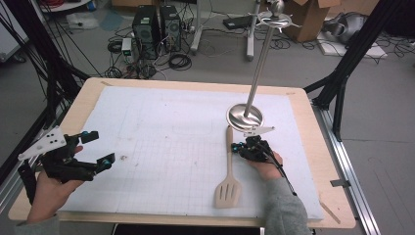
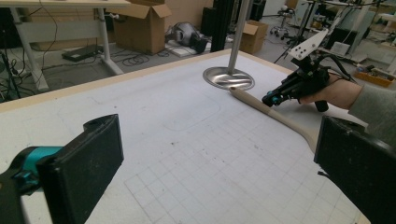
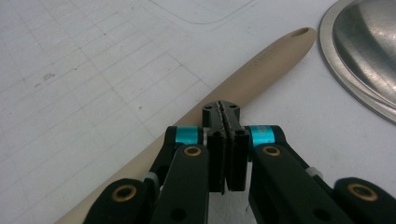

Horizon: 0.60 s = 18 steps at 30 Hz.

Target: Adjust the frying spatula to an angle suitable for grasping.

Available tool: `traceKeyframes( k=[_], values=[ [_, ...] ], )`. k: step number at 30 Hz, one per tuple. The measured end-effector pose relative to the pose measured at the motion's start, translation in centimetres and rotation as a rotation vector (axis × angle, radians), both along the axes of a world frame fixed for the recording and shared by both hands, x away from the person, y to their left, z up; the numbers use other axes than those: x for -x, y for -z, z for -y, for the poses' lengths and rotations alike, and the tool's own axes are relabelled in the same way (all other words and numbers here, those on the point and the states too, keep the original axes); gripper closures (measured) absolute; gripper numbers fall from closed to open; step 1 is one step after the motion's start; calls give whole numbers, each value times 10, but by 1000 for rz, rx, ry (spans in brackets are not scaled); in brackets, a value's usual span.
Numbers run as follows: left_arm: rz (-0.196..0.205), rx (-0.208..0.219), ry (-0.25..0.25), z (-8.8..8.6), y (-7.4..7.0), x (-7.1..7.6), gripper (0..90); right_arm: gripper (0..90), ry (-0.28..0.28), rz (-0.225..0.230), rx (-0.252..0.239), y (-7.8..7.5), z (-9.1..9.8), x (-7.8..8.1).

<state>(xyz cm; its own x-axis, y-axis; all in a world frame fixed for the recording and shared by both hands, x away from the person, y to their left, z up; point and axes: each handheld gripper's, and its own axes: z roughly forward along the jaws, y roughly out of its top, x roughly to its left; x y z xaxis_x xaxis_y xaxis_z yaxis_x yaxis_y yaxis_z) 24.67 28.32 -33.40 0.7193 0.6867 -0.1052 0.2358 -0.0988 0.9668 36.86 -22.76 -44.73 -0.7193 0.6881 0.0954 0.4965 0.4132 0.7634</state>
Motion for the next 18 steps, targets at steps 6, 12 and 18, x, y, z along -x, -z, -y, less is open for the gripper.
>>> traceKeyframes(
  k=[6,12,18],
  values=[
    [-4,-1,3,1,1,-1,18,894,2,-2,-13,1,0,-1],
    [-8,-1,2,1,2,-1,19,895,0,2,-31,3,-2,-3],
    [-6,3,-3,-1,2,-1,19,895,-7,0,-30,3,-6,-5]
  ],
)
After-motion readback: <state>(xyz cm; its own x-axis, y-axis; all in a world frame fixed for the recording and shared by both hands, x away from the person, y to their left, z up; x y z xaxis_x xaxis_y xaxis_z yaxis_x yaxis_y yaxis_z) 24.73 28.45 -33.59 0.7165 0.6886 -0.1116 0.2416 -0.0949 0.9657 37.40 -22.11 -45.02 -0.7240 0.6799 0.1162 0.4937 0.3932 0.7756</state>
